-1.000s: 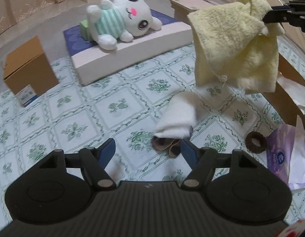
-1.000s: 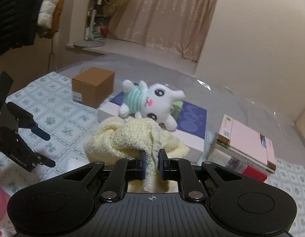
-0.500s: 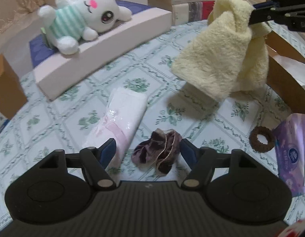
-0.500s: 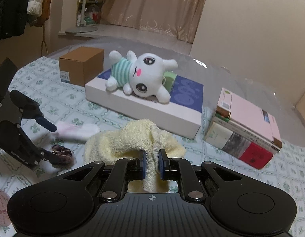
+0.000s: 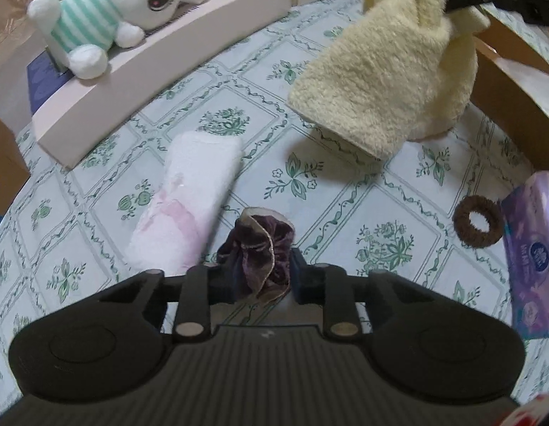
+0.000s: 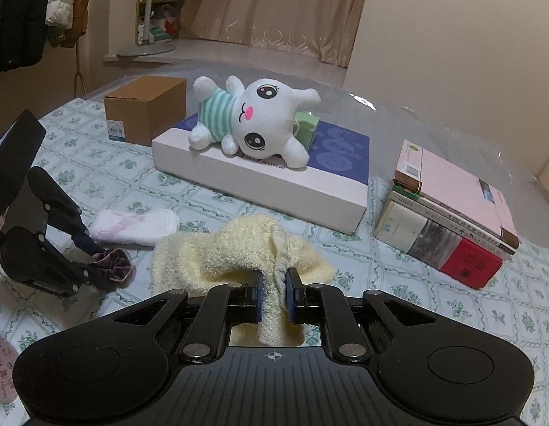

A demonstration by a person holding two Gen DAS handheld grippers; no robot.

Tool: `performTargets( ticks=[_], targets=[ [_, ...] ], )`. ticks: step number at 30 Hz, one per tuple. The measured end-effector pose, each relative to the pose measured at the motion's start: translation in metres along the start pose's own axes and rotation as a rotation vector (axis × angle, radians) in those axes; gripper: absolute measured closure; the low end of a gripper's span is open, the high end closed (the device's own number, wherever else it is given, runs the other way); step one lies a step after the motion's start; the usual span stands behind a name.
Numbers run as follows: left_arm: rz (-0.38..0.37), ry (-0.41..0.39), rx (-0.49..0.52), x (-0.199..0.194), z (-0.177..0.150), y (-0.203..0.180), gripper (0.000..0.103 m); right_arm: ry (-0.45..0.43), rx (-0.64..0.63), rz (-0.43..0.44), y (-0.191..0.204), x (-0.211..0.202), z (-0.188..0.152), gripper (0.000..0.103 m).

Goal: Organize soft objects
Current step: 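Grasp the dark brown sock with the left gripper while the right holds the towel, then carry the yellow towel and dark brown sock toward the cardboard tray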

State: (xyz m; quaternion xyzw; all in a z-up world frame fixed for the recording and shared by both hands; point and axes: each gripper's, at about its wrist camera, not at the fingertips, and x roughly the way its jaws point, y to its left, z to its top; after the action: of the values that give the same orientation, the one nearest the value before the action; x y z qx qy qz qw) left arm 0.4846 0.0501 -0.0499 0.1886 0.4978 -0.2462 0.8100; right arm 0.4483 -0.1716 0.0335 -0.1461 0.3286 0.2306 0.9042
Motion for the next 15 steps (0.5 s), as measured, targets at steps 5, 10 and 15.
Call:
performTargets(
  ticks=[5,10,15],
  targets=[
    [0.018,-0.044,-0.064,-0.031,0.003,0.003,0.082,-0.012,0.006,0.007,0.005,-0.017,0.005,0.091],
    [0.045,-0.091,-0.129,-0.074,0.004,-0.006,0.082,-0.039,0.011,0.017,0.015,-0.048,0.015,0.091],
    [0.057,-0.142,-0.197,-0.119,0.005,-0.019,0.082,-0.078,0.022,0.028,0.028,-0.089,0.025,0.091]
  ],
)
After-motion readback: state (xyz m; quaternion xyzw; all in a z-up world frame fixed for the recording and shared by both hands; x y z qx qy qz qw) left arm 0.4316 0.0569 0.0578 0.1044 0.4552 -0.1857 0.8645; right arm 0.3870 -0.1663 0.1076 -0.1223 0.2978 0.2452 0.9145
